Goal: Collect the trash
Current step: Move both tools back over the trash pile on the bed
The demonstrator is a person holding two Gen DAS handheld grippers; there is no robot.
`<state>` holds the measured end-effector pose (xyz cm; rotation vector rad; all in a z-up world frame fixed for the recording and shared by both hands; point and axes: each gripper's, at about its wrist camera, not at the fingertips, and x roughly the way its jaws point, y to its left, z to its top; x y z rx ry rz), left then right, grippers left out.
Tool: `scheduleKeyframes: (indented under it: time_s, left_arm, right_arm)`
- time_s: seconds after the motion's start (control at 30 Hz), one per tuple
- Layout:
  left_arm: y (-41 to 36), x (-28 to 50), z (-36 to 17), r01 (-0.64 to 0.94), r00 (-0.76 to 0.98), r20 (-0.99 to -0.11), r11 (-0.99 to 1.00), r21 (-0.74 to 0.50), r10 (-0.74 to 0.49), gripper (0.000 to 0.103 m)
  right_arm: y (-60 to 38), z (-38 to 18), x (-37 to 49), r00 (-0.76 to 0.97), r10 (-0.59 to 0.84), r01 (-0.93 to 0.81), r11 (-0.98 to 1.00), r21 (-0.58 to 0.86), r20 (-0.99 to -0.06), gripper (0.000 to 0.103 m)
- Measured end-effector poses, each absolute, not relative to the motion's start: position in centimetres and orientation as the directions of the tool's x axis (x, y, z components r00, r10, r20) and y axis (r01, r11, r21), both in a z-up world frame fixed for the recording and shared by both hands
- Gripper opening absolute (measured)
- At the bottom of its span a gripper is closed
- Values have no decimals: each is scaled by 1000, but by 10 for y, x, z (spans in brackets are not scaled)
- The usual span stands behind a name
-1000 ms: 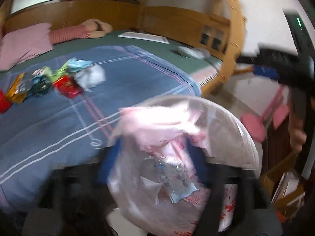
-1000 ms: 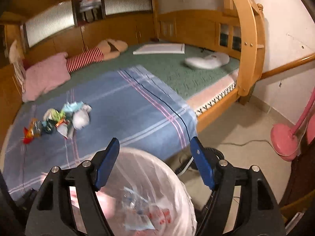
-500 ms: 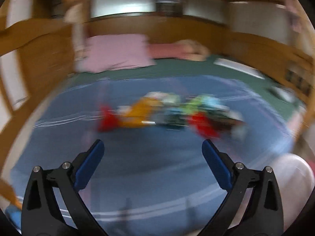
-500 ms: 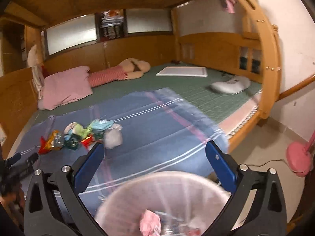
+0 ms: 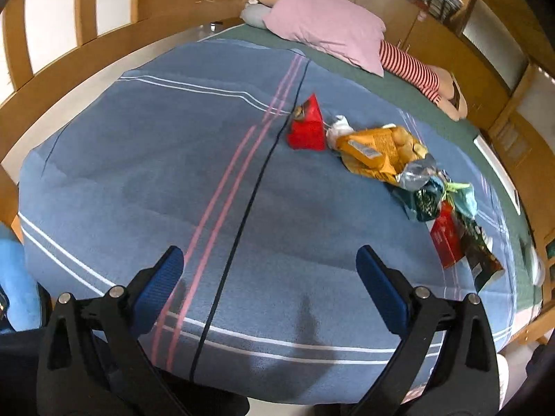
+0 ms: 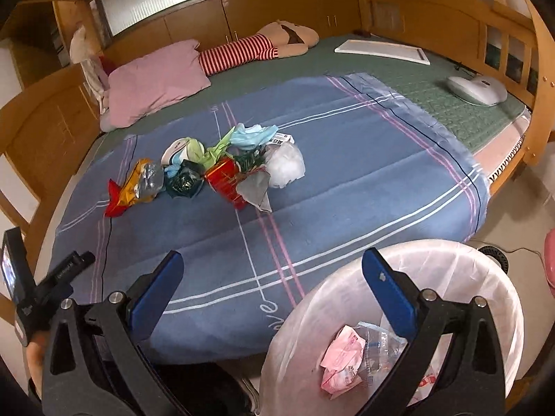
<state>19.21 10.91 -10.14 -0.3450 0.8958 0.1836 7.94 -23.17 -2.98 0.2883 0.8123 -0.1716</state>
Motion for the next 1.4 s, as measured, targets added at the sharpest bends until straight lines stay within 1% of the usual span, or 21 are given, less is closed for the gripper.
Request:
scheduleKeyframes:
  time_s: [0.33, 1.17, 1.3, 1.4]
  left_arm:
    - [110, 181, -101, -303, 622, -782, 933, -192, 42, 99]
    - [110, 182, -102, -290, 629, -776, 940, -180, 46, 99]
    - [124, 179, -101, -358, 635, -766, 916, -180, 98, 99]
    - [137, 176, -103, -408, 629, -773, 881, -238, 82, 99]
  right_arm:
    - [-240, -29, 76, 675, -46, 282, 938, 200, -736, 100]
    - [-234, -38, 79, 660, -25, 268, 941, 204, -751, 100]
    - [-233, -36, 94, 669, -51, 269, 946, 178, -741, 100]
    - [-230, -38, 121, 664, -61, 262, 953, 155, -745, 100]
